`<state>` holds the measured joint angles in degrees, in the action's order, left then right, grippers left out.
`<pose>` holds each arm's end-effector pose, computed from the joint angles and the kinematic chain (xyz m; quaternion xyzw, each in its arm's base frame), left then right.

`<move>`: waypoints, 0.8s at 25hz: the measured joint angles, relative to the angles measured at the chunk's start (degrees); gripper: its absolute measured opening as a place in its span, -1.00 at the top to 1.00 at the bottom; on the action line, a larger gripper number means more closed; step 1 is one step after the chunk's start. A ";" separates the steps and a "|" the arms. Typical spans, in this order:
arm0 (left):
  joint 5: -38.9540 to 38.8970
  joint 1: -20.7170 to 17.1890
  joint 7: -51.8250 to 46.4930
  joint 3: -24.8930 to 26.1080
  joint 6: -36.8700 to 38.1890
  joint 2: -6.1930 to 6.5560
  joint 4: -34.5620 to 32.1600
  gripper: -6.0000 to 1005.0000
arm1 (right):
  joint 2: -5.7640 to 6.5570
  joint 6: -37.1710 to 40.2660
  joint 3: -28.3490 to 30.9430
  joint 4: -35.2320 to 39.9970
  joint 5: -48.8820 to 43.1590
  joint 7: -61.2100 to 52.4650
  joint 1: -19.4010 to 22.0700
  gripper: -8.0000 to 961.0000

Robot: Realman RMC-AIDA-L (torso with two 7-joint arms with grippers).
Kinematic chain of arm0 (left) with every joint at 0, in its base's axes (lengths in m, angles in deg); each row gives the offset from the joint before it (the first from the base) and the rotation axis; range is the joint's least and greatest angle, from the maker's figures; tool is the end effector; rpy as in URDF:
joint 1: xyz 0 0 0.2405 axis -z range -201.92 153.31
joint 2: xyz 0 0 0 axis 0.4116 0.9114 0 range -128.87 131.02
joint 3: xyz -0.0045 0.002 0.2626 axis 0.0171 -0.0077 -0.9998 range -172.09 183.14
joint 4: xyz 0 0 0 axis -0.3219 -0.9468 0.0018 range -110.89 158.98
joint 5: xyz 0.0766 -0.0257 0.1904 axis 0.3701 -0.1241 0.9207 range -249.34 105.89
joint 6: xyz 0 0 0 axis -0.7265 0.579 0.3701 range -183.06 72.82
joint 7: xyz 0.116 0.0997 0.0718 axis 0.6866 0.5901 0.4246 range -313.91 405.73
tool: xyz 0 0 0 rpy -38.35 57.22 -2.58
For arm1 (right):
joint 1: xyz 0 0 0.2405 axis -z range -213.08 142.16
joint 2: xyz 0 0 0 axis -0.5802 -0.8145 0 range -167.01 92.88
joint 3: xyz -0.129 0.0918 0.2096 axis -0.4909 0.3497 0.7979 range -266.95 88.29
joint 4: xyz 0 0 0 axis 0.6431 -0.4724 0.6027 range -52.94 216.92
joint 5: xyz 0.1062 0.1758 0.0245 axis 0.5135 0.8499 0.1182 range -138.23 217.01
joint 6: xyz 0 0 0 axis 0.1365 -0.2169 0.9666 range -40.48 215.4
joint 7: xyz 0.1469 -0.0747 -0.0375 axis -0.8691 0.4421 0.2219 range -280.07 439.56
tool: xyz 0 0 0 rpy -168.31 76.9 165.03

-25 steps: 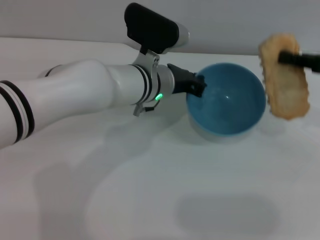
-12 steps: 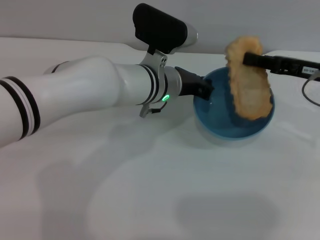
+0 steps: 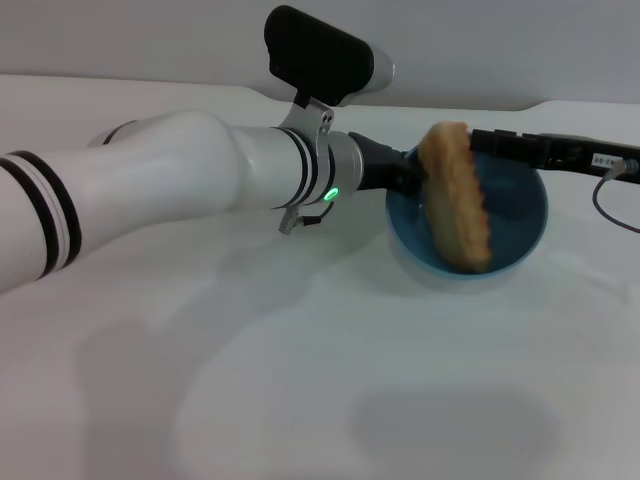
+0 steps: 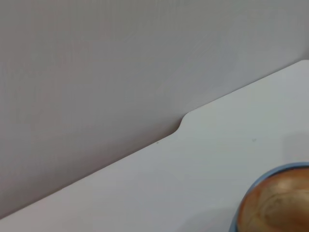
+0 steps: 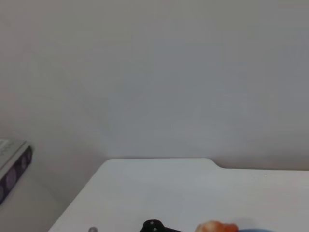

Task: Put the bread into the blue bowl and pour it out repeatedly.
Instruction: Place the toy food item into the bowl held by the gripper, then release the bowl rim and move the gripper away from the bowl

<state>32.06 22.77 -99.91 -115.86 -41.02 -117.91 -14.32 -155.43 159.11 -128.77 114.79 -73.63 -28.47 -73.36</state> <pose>-0.1600 0.4202 -0.1617 -0.9024 -0.3062 -0.0699 0.2950 0.2437 0.4051 -0.0268 -0.8383 0.4473 0.2609 0.1706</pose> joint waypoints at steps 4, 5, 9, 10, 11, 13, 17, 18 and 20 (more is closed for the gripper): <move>0.00 -0.13 0.00 0.11 0.63 0.03 -0.10 0.99 | 0.04 0.49 0.38 0.66 0.76 -0.02 0.98 -0.01; 0.00 -0.14 0.00 0.14 1.25 0.06 -0.20 0.99 | 0.05 1.03 0.57 1.53 2.15 -0.03 1.75 -0.07; -0.06 0.10 -0.18 0.19 5.58 0.09 -0.57 0.99 | 0.11 1.90 0.92 7.22 8.90 0.02 6.08 -0.08; -0.09 0.26 -0.33 0.11 6.58 0.05 -0.61 0.99 | 0.11 1.55 1.02 8.76 9.71 0.02 7.17 -0.09; -0.12 0.57 -0.56 -0.15 7.85 0.00 -0.64 0.99 | 0.11 1.20 1.11 9.78 10.10 0.02 7.91 -0.09; -0.23 1.11 -1.64 -0.76 10.39 -0.07 -1.04 0.99 | 0.15 0.10 1.50 11.06 10.22 0.02 9.26 -0.10; -1.63 1.15 -2.86 -1.92 10.78 -0.13 -1.79 0.99 | 0.20 -1.44 3.46 11.11 10.21 0.03 10.69 -0.11; -2.18 1.15 -2.98 -2.42 10.59 -0.13 -1.85 0.99 | 0.19 -1.68 3.67 10.93 10.20 0.09 10.89 -0.12; -3.13 1.33 -2.99 -3.55 9.94 -0.13 -1.53 0.99 | 0.17 -2.04 3.76 10.73 10.20 0.44 11.19 -0.13</move>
<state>28.93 24.10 -102.89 -119.41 -31.08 -118.04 -15.85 -155.26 157.07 -125.02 125.51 -63.43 -28.03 -62.17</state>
